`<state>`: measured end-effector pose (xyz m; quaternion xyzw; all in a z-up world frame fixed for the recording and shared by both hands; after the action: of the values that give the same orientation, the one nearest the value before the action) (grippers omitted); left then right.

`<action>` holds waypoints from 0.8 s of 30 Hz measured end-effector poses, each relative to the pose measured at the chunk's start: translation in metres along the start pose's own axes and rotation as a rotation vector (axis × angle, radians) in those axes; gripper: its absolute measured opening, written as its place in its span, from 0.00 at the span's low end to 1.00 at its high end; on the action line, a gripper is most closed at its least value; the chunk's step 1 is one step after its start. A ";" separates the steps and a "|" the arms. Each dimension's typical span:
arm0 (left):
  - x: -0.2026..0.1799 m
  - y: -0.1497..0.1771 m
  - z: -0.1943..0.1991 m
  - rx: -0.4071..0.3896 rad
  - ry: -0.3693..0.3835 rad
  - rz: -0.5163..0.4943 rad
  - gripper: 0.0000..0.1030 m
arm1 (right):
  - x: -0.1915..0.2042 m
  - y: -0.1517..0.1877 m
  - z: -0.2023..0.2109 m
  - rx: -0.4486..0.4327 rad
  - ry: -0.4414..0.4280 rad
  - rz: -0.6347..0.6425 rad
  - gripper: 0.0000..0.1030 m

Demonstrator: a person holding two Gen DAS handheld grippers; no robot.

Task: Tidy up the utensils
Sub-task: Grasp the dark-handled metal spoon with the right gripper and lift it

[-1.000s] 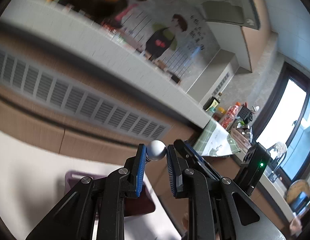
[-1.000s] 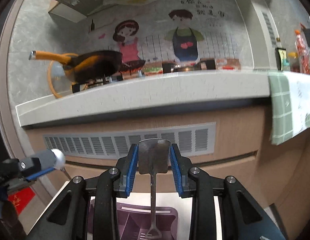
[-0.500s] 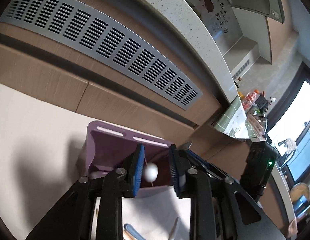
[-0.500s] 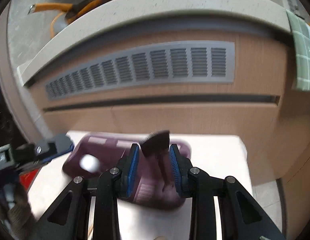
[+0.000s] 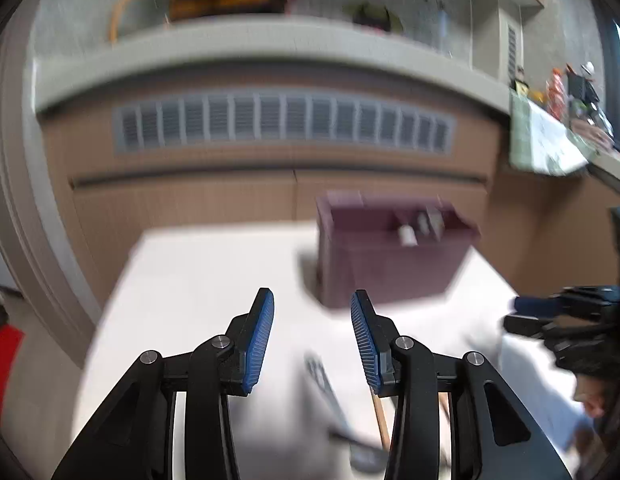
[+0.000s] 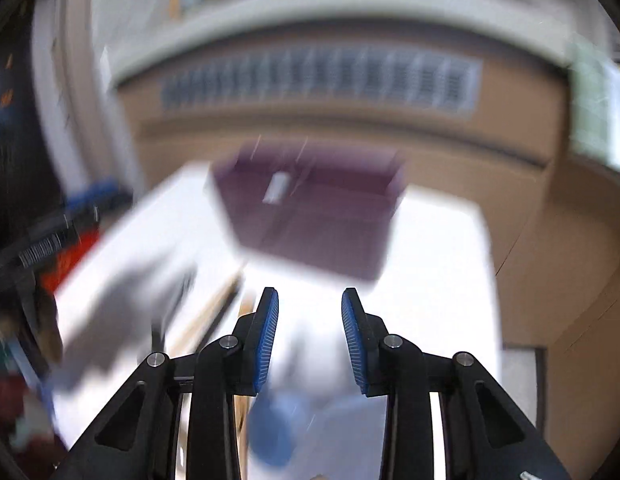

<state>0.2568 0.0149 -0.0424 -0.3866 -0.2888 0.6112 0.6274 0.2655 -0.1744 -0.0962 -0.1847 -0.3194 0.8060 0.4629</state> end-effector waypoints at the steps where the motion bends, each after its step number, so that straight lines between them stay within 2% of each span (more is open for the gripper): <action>1: 0.003 0.015 -0.002 0.054 0.031 0.015 0.40 | 0.010 0.011 -0.008 0.040 0.006 0.039 0.27; 3: 0.009 0.032 -0.005 0.109 0.053 0.046 0.40 | 0.026 0.023 -0.016 0.084 -0.012 0.087 0.23; 4: 0.014 0.041 -0.005 0.136 0.055 0.066 0.40 | 0.036 0.028 -0.018 0.100 -0.048 0.107 0.22; 8: 0.031 0.060 0.001 0.172 0.059 0.131 0.40 | 0.068 0.030 -0.017 0.111 -0.171 0.185 0.22; 13: 0.051 0.060 0.008 0.144 0.046 0.218 0.40 | 0.103 0.022 -0.022 0.115 -0.205 0.305 0.22; 15: 0.054 0.061 0.010 0.137 0.032 0.222 0.40 | 0.112 0.019 -0.028 0.128 -0.225 0.313 0.22; 20: 0.052 0.062 0.011 0.140 0.052 0.224 0.40 | 0.127 0.017 -0.047 0.175 -0.271 0.331 0.21; 24: 0.049 0.064 0.010 0.146 0.072 0.227 0.40 | 0.124 0.015 -0.048 0.173 -0.262 0.301 0.10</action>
<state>0.2180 0.0616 -0.0959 -0.3918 -0.1751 0.6832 0.5908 0.2226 -0.0566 -0.1419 -0.0836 -0.2753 0.9075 0.3061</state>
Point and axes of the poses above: each gripper's, at about its wrist camera, not at the fingertips, and z roughly against the way its jaws point, x to its left, y to its underside, the point moved 6 cm from there along -z, roughly the way its jaws point, and after that the axes turned 1 degree about z, right-handed, at the moved point
